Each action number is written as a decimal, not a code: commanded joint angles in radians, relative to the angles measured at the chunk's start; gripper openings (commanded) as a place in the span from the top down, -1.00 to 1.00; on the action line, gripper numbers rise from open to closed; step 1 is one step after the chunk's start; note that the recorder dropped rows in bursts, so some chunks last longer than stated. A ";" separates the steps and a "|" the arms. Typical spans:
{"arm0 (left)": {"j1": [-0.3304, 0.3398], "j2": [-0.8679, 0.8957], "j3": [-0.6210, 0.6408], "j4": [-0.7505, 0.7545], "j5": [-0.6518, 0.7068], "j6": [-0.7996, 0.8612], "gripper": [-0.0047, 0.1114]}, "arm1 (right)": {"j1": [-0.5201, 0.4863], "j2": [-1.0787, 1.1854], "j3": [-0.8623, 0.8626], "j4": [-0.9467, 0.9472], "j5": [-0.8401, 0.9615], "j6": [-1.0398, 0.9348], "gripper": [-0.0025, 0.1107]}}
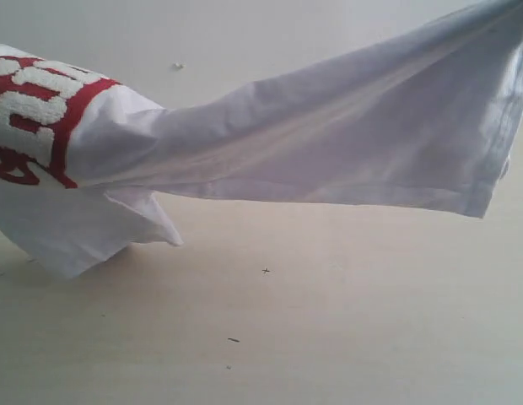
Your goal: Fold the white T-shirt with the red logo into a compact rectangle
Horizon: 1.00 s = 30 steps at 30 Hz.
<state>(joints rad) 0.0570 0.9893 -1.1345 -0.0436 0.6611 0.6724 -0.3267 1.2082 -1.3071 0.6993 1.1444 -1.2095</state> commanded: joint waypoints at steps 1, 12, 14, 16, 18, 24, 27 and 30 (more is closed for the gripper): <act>0.002 -0.066 -0.012 0.201 -0.004 -0.230 0.92 | 0.041 -0.037 -0.007 0.051 -0.036 0.034 0.96; -0.033 0.053 -0.012 0.284 0.123 -0.280 0.92 | 0.094 0.011 -0.007 -0.104 -0.024 0.157 0.96; -0.033 0.123 -0.012 0.236 0.166 -0.173 0.92 | 0.094 0.067 -0.007 -0.111 0.019 0.187 0.96; -0.033 0.199 -0.012 0.162 0.175 -0.072 0.92 | 0.094 0.139 -0.007 -0.116 0.034 0.189 0.96; -0.033 0.266 -0.012 0.099 0.140 -0.030 0.92 | 0.094 0.206 -0.007 -0.120 0.011 0.189 0.96; -0.031 0.602 -0.093 0.087 -0.083 0.032 0.92 | 0.094 0.493 -0.092 -0.203 -0.123 0.193 0.96; -0.031 0.719 -0.179 0.087 -0.107 0.032 0.92 | 0.094 0.621 -0.193 -0.213 -0.093 0.211 0.96; -0.031 0.806 -0.238 0.087 -0.160 0.028 0.92 | 0.094 0.692 -0.276 -0.233 -0.161 0.243 0.96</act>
<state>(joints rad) 0.0285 1.7340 -1.3141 0.0494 0.5681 0.7030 -0.2338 1.8455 -1.5097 0.4839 1.0418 -0.9925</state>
